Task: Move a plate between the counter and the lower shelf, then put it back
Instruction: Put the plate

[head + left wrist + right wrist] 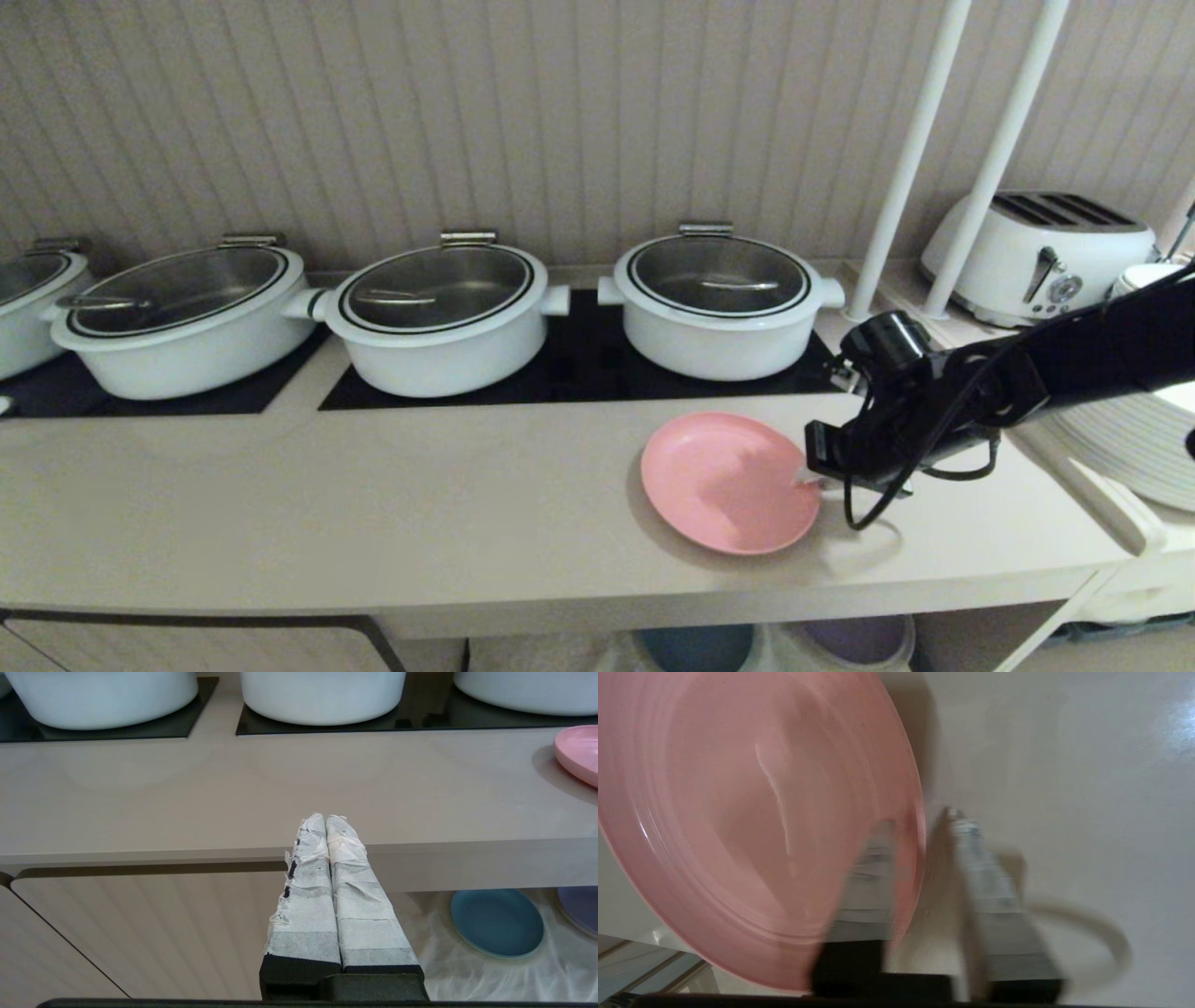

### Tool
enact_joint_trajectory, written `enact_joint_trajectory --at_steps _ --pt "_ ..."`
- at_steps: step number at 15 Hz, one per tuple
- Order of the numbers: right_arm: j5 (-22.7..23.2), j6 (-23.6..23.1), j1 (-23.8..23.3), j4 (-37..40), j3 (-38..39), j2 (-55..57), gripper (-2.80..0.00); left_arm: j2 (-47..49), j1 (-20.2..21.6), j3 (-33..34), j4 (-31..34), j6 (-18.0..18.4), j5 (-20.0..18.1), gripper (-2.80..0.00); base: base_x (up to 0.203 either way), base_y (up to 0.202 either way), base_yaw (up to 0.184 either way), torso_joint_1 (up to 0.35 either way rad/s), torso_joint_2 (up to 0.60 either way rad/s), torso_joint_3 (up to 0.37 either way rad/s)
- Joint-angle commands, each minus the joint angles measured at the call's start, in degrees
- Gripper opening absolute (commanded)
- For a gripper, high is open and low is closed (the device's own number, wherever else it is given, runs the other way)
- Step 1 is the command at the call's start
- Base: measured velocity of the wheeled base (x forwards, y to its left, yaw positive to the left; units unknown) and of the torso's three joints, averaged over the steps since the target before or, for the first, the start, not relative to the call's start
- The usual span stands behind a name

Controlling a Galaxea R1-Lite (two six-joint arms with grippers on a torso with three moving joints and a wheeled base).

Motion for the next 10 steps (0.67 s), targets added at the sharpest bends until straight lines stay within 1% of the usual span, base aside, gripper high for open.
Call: enact_joint_trajectory --at_steps 1,10 --pt "0.11 0.13 0.03 -0.03 0.04 -0.30 0.00 0.03 0.00 0.00 -0.01 -0.01 0.00 -2.80 0.000 0.000 0.000 0.000 0.00 0.000" --pt "0.02 0.18 0.02 0.67 0.39 -3.16 0.00 0.04 0.00 0.00 -0.01 -0.01 0.00 -2.80 0.000 0.000 0.000 0.000 0.00 0.000"
